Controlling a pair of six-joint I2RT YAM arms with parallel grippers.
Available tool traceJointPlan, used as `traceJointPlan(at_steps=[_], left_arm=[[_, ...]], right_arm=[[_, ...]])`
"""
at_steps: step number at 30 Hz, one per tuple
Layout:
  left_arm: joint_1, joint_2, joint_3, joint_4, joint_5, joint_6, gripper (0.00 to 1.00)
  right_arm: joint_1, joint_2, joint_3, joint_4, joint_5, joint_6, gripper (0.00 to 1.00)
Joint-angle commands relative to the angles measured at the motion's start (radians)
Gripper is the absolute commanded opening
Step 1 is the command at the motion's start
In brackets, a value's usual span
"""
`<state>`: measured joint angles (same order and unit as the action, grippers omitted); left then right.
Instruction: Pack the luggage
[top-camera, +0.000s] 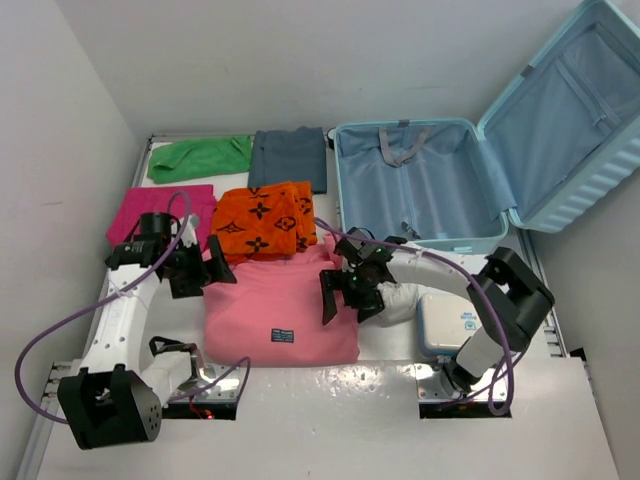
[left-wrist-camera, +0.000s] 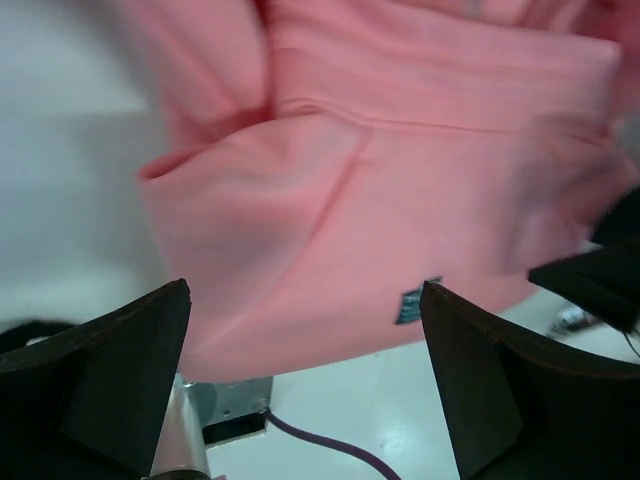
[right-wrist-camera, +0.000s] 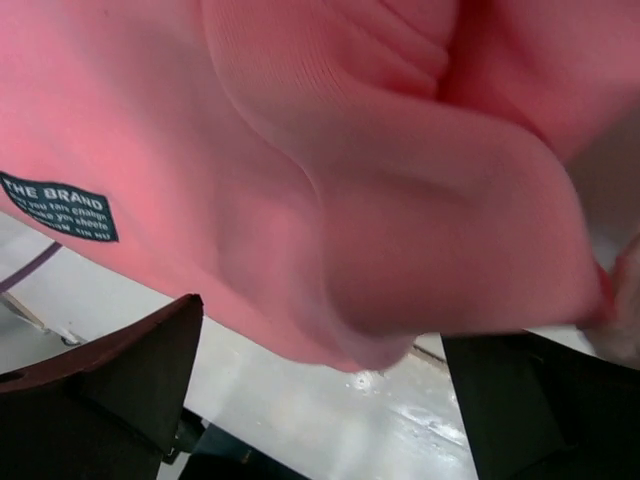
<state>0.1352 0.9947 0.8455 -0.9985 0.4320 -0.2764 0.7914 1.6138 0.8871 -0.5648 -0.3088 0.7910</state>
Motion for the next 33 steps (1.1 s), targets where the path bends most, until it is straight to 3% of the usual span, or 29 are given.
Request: traceJointPlan(at_steps=[1,6,11,18,23,26,27,28,29,30,32,33], left_arm=[[-0.014,0.002,-0.029,0.023,-0.179,-0.096,0.99],[-0.094,0.065,-0.086,0.055,-0.312,-0.148,0.99],[-0.137,0.183,-0.170,0.149,-0.207,-0.193,0.99],[-0.157,0.303,-0.171,0.231,-0.246,-0.248,0.99],[-0.157,0.398,-0.192,0.353,-0.180,-0.267,0.99],[-0.166,0.418,-0.192,0.396,-0.081,-0.265,0.77],[-0.183,0.418,-0.203,0.409,-0.014,-0.265,0.62],[-0.193,0.418,-0.203,0.409,0.011,-0.265,0.53],[-0.206,0.401,-0.203,0.409,0.034,-0.251,0.41],[-0.235,0.356,-0.203,0.409,0.051,-0.251,0.20],[-0.264,0.294,-0.192,0.377,0.062,-0.233,0.04],[-0.284,0.259,-0.192,0.377,0.076,-0.233,0.00]], right_arm=[[-0.020,0.080,-0.007,0.074,-0.006,-0.012,1.00],[-0.014,0.124,0.004,0.071,0.092,0.005,1.00],[-0.008,0.167,-0.004,0.108,0.114,0.017,1.00],[-0.008,0.219,0.026,0.177,0.040,0.027,1.00],[0.019,0.230,0.065,0.204,-0.015,0.010,0.78],[0.046,0.215,0.079,0.226,-0.045,0.010,0.59],[0.054,0.213,0.082,0.232,-0.055,0.008,0.51],[0.060,0.199,0.085,0.239,-0.065,0.004,0.42],[0.072,0.195,0.095,0.249,-0.093,-0.007,0.23],[0.081,0.177,0.105,0.244,-0.098,-0.016,0.15],[0.107,0.146,0.142,0.224,-0.099,-0.056,0.00],[0.115,0.121,0.162,0.194,-0.099,-0.065,0.00]])
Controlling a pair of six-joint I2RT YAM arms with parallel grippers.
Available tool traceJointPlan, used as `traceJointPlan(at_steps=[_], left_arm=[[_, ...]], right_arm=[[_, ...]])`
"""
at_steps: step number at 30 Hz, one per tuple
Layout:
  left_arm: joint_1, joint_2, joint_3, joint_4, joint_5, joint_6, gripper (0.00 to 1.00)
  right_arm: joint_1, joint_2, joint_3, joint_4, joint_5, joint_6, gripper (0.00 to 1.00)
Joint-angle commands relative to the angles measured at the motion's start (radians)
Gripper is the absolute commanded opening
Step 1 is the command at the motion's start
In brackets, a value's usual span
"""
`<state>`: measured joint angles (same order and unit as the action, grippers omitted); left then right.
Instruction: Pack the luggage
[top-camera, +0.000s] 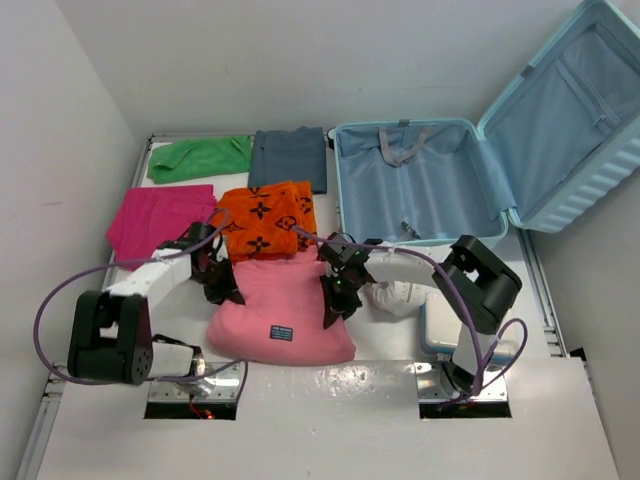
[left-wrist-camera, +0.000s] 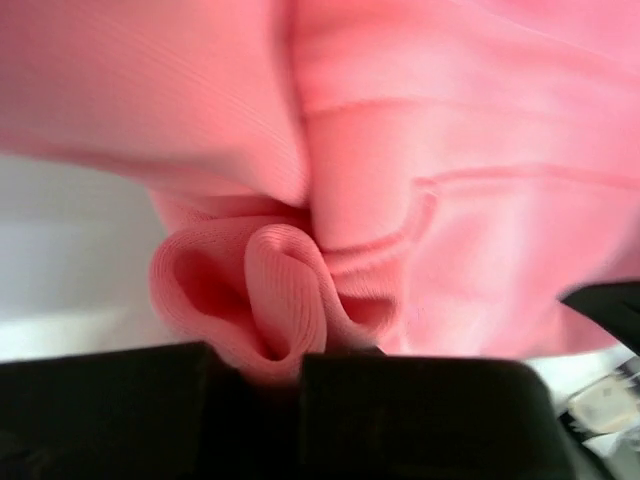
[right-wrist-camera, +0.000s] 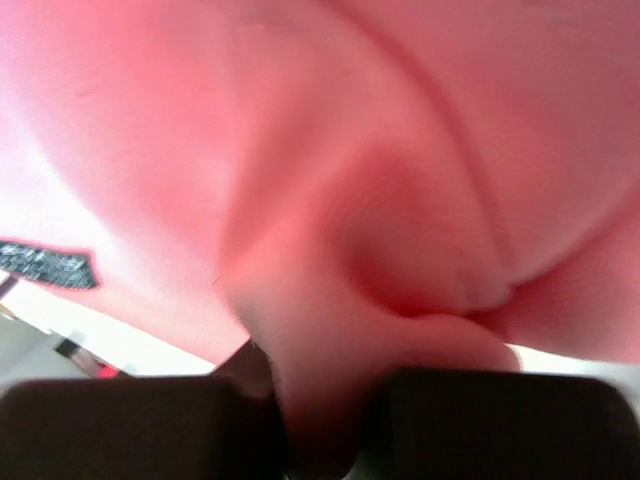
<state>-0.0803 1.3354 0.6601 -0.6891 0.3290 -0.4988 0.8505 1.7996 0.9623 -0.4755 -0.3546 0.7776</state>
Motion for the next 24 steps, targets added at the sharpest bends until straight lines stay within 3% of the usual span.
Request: traceJointPlan(at_steps=[1,5,12,18,24], left_arm=[[-0.068,-0.160,0.002,0.047,0.188,-0.011,0.00],[-0.092,-0.351,0.048,0.004,0.239,0.008,0.00],[-0.131,-0.542,0.170,-0.016,0.251,0.045,0.00],[-0.150,-0.576,0.277,0.074,0.231,0.045,0.00],[-0.222,-0.461,0.423,0.276,0.134,0.002,0.00]], right_arm=[[0.059,-0.078,0.107,0.089,-0.053,-0.055,0.00],[0.090,-0.196,0.157,0.006,-0.055,-0.113,0.00],[0.101,-0.348,0.249,-0.098,-0.020,-0.144,0.00],[0.082,-0.405,0.404,-0.225,0.092,-0.291,0.00],[-0.077,-0.436,0.529,-0.305,0.161,-0.429,0.00]])
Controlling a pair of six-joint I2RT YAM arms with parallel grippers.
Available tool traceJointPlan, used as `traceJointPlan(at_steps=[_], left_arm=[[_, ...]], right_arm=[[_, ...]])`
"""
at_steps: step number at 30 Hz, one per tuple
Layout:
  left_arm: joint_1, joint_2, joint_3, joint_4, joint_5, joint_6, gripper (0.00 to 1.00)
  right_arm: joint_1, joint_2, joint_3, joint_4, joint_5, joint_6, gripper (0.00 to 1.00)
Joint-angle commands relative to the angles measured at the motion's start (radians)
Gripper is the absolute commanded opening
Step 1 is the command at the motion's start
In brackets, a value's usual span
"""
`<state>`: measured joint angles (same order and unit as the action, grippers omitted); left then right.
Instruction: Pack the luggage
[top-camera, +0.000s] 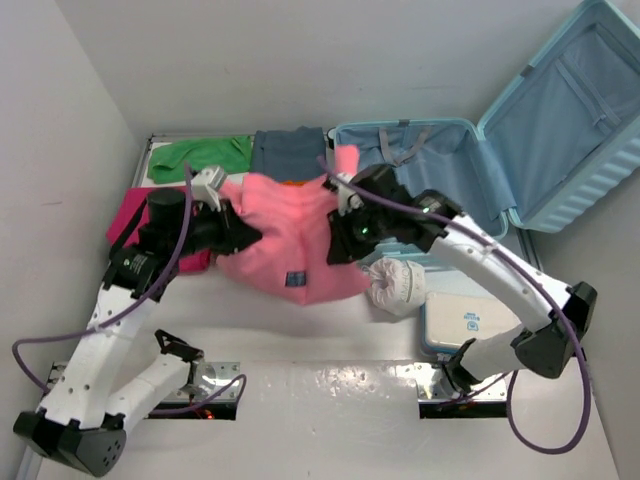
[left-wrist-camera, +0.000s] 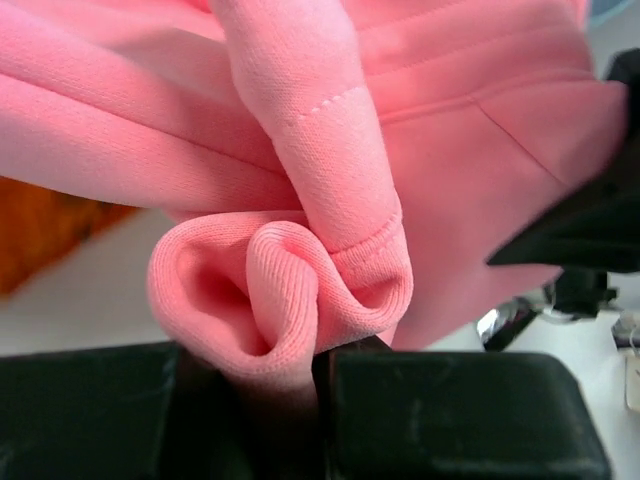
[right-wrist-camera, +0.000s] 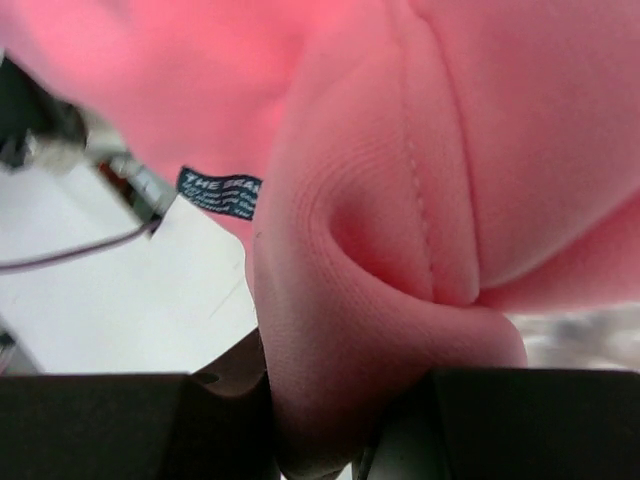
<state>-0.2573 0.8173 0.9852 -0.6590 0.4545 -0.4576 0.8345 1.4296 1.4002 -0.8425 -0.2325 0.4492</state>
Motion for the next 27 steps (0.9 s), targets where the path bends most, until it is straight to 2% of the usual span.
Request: traceJointPlan(at_steps=[1,10,12,13,15,17,19,22,27], left_arm=[[-0.059,0.080,0.115,0.272,-0.005,-0.039,0.00],[-0.315,0.371,0.268,0.571,-0.210,-0.049,0.00],[-0.391,0.479,0.338,0.596,-0.267,-0.017,0.00],[-0.430,0.515,0.361,0.633,-0.295,-0.016,0.00],[-0.464,0.640,0.441,0.668,-0.315,-0.006,0.00],[-0.493,0.730,0.502,0.679,-0.336,-0.028,0.00],[-0.525,0.852,0.585,0.690,-0.356,-0.055,0.00],[-0.571,0.942,0.647,0.714,-0.456,-0.064,0.00],[-0.592,1.112,0.728,0.696,-0.554,-0.101,0.00]], right_arm=[[-0.143,-0.073,0.097,0.059,0.036,-0.110,0.00],[-0.569,-0.097,0.132,0.016,-0.030,-0.316,0.00],[-0.649,-0.086,0.144,0.022,-0.047,-0.365,0.00],[-0.742,-0.077,0.149,0.022,-0.074,-0.404,0.00],[-0.797,-0.064,0.155,0.025,-0.083,-0.423,0.00],[-0.932,-0.029,0.161,0.017,-0.132,-0.481,0.00],[-0.994,0.014,0.168,0.007,-0.158,-0.538,0.00],[-1.047,0.069,0.149,0.031,-0.183,-0.595,0.00],[-1.072,0.210,0.151,0.049,-0.202,-0.652,0.00]])
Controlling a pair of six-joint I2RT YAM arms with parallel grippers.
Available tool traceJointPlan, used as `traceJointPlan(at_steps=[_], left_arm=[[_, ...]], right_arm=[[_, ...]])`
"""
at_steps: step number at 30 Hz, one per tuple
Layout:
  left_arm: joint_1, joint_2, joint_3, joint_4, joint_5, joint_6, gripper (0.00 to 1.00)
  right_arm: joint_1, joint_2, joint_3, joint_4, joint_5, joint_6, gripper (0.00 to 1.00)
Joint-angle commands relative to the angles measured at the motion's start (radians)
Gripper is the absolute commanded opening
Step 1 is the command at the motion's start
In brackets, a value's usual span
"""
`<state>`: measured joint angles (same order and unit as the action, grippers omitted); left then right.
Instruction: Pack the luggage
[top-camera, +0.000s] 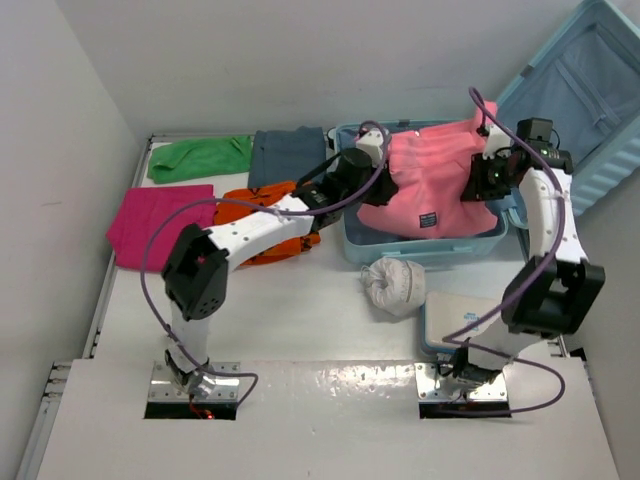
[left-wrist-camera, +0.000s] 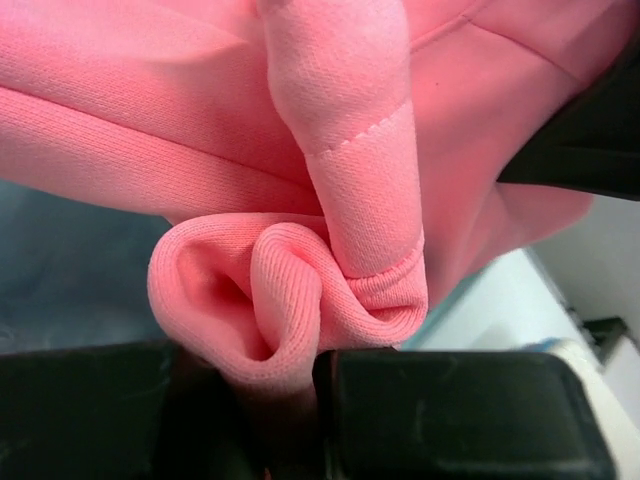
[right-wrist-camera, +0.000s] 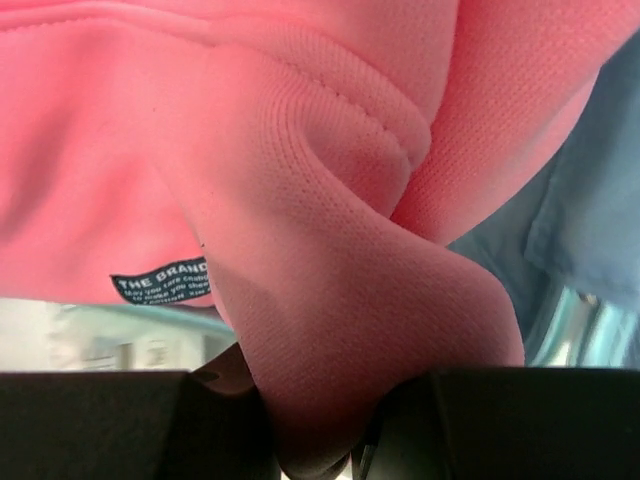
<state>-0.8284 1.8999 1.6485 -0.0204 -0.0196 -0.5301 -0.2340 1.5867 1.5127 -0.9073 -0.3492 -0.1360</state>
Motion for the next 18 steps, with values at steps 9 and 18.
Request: traceJointPlan(at_steps=[9,18], left_arm=[[-0.041,0.159,0.076,-0.053,-0.299,-0.025,0.00],[-0.032,0.195,0.025,-0.065,-0.321,0.005,0.33]], right_arm=[[0.025,0.323,0.142,0.074,0.014,-0.100,0.00],[0.079,0.467,0.176,0.056,0.154,-0.148,0.22]])
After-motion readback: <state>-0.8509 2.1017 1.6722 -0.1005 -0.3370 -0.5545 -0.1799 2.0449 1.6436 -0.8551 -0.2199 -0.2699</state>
